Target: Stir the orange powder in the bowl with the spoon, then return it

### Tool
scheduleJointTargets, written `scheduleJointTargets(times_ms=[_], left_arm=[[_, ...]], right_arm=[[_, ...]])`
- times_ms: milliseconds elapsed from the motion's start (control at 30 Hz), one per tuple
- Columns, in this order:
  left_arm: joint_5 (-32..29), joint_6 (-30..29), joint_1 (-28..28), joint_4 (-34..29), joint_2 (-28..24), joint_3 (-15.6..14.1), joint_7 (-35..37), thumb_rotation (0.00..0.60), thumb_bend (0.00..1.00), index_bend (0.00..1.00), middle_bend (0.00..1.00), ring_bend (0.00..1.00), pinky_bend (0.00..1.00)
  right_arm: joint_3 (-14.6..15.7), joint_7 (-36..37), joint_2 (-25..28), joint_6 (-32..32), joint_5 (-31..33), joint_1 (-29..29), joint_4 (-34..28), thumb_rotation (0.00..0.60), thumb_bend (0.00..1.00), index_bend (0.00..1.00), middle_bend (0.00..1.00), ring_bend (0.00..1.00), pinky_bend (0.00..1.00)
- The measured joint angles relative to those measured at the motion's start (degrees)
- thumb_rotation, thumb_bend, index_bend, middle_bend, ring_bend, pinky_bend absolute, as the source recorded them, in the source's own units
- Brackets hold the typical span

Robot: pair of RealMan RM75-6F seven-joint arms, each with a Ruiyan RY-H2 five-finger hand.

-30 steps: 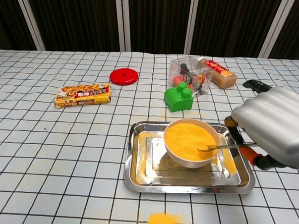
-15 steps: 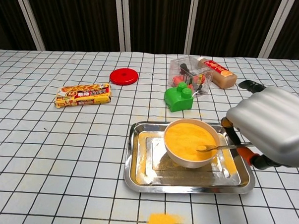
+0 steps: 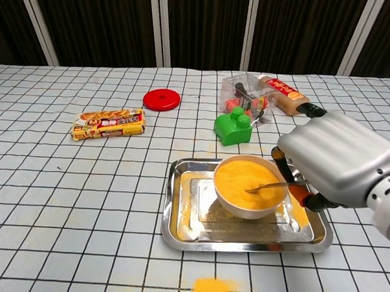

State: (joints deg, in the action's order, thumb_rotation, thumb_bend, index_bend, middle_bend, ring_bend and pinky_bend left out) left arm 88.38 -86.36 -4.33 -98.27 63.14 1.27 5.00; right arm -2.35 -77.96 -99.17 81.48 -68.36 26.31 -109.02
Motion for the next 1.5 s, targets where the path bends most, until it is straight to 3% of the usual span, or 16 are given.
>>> scheduleJointTargets(times_ms=[333,967,1500], left_arm=[[-0.05,0.06,-0.01,-0.03,-0.02,0.0,0.05,0.6,0.0,0.03,0.0,0.0,0.0],[-0.03,0.05,-0.01,-0.17,-0.07,0.02,0.11,0.6,0.0,0.03,0.0,0.0,0.0],[-0.14,0.26,-0.05,-0.22,-0.15,-0.01,0.25,0.6,0.0,0.03,0.0,0.0,0.0]], right_arm=[[-2.14,2.11,-0.89,0.06,-1.05,0.95,1.54,0.6,0.76,0.91,0.78,0.41,0.0],[-2.92,0.75,-0.86,0.75,-1.16,1.82,0.07,0.6,0.76,0.91,0.78,0.41,0.0],[-4.77,4.05,-2.74,0.69,-0.69,2.44,4.65,0.6,0.76,0.91,0.78,0.41,0.0]])
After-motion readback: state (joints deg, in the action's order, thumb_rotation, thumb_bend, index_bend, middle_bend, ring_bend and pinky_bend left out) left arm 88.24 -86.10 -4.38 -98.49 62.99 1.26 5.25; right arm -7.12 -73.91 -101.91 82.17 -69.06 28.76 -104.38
